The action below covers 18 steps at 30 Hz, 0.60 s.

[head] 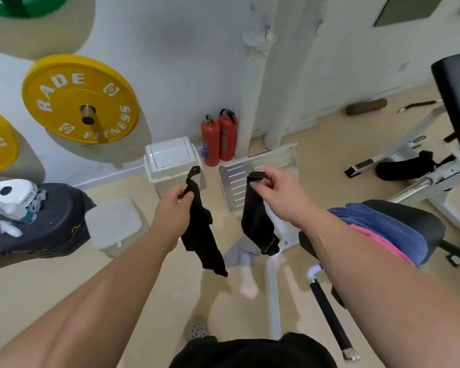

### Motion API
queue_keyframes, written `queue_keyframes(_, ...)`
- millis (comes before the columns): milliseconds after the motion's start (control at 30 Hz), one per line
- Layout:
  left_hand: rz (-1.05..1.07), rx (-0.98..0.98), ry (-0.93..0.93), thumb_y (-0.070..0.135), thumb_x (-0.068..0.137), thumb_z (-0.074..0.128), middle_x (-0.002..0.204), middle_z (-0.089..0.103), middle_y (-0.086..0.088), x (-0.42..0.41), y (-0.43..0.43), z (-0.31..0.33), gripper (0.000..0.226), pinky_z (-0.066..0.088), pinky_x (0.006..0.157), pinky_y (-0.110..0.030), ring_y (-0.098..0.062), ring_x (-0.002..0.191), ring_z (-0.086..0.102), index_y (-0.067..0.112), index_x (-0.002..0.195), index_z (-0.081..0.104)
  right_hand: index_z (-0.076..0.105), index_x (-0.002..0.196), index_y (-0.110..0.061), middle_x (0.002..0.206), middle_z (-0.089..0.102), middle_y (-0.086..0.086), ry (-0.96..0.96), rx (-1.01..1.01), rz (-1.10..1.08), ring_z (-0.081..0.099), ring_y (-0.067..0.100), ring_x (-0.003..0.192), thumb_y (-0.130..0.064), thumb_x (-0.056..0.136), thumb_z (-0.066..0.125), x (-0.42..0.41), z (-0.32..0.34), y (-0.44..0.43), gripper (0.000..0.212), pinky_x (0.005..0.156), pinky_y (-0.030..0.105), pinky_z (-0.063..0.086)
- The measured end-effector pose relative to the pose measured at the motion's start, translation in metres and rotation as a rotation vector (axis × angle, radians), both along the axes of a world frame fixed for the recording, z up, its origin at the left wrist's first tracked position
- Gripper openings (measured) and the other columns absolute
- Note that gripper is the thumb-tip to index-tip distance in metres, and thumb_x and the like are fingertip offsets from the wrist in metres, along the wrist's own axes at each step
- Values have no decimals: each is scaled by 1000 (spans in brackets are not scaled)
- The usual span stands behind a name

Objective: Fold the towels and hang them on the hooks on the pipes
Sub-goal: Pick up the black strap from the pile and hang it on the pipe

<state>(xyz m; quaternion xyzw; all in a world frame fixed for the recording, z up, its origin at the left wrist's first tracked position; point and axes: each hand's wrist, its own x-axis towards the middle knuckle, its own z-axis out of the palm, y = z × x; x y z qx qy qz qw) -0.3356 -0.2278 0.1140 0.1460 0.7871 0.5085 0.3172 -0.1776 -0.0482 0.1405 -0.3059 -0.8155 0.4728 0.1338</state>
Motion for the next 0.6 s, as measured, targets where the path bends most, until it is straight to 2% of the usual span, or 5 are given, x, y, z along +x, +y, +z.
queue_keyframes(167, -60, 42, 28, 23, 103, 45, 100, 69, -18, -43, -20, 28, 18, 55, 77, -40, -28, 86, 67, 22, 91, 58, 56, 91, -27, 76, 65, -5, -75, 418, -32, 60, 24, 74, -24, 96, 60, -30, 37, -24, 7, 66, 38, 49)
queue_keyframes(233, -77, 71, 50, 23, 104, 45, 102, 71, -19, -55, -22, 37, 17, 55, 78, -40, -28, 86, 70, 20, 92, 57, 59, 97, -23, 85, 70, 3, -129, 591, 7, 61, 30, 78, -23, 96, 59, -42, 51, -27, 2, 63, 36, 44)
queue_keyframes(333, -74, 107, 87, 22, 105, 44, 102, 70, -17, -70, -18, 49, 17, 51, 74, -37, -34, 88, 67, 19, 94, 57, 60, 104, -15, 88, 70, 11, -184, 778, 40, 61, 37, 80, -23, 97, 56, -62, 66, -27, 11, 62, 35, 35)
queue_keyframes(467, -82, 155, 83, 23, 106, 42, 97, 75, -8, -81, -6, 62, 18, 53, 72, -36, -37, 92, 71, 19, 100, 58, 53, 97, -11, 76, 64, 14, -154, 804, -51, 55, 39, 67, -20, 94, 56, -85, 74, -18, 10, 57, 36, 34)
queue_keyframes(600, -43, 177, 111, 28, 106, 40, 104, 73, -7, -103, 8, 69, 21, 57, 91, -49, -30, 102, 70, 29, 99, 60, 39, 85, -19, 66, 49, 3, -127, 882, -80, 44, 33, 58, -20, 92, 59, -102, 79, -5, 22, 54, 33, 29)
